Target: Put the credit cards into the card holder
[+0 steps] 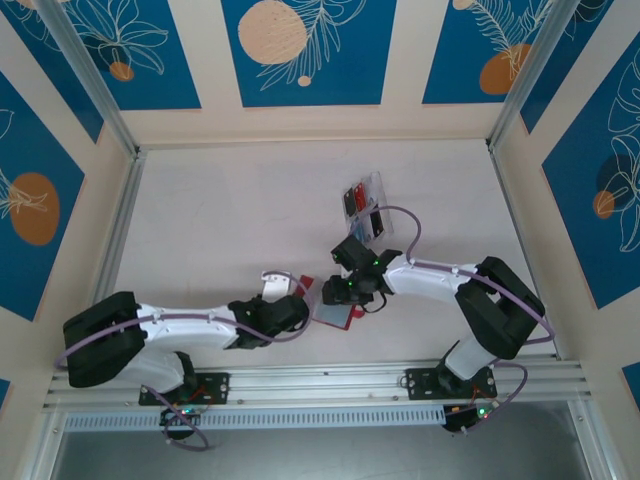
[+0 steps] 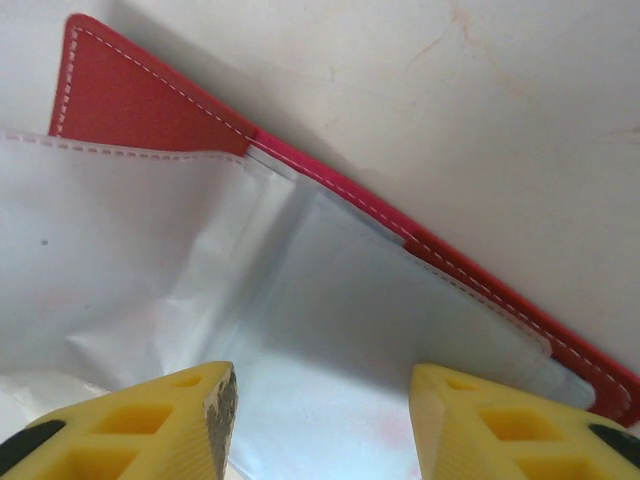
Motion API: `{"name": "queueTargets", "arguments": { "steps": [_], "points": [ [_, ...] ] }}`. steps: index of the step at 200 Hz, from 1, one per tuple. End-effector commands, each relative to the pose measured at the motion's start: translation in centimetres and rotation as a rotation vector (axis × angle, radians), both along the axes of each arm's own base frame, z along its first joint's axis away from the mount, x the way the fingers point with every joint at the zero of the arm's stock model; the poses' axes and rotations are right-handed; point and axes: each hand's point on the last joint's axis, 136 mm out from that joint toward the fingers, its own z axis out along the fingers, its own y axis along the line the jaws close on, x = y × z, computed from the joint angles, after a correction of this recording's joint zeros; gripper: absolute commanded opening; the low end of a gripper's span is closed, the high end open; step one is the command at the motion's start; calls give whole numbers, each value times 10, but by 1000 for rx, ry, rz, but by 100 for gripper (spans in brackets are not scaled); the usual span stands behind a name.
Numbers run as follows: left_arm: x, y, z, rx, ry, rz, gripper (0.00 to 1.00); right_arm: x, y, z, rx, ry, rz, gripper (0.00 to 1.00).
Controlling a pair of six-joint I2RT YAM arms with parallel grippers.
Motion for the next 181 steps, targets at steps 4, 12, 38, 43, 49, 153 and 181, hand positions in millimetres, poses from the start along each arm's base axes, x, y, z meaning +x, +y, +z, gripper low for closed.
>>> {"name": "queueTargets", "arguments": {
  "steps": [4,12,38,43,49,153,181],
  "points": [
    [3,7,4,-49,53,12,49,-1,-6,15,-50,-3,32,50],
    [4,7,8,-83,59,-2,51,0,-6,18,-50,-2,32,49],
    [0,-2,28,-182,68,-137,60,10,-3,23,-79,-4,42,33],
    [-1,-4,33,-196,68,-165,63,13,-1,25,-84,-7,44,30],
    [-3,-7,37,-220,75,-206,66,16,2,26,-84,-8,48,28],
    [-2,1,33,-331,285,-305,71,31,66,-5,-85,104,107,19],
    [-1,8,26,-318,308,-271,71,14,86,-6,-27,130,178,18]
  ]
}}
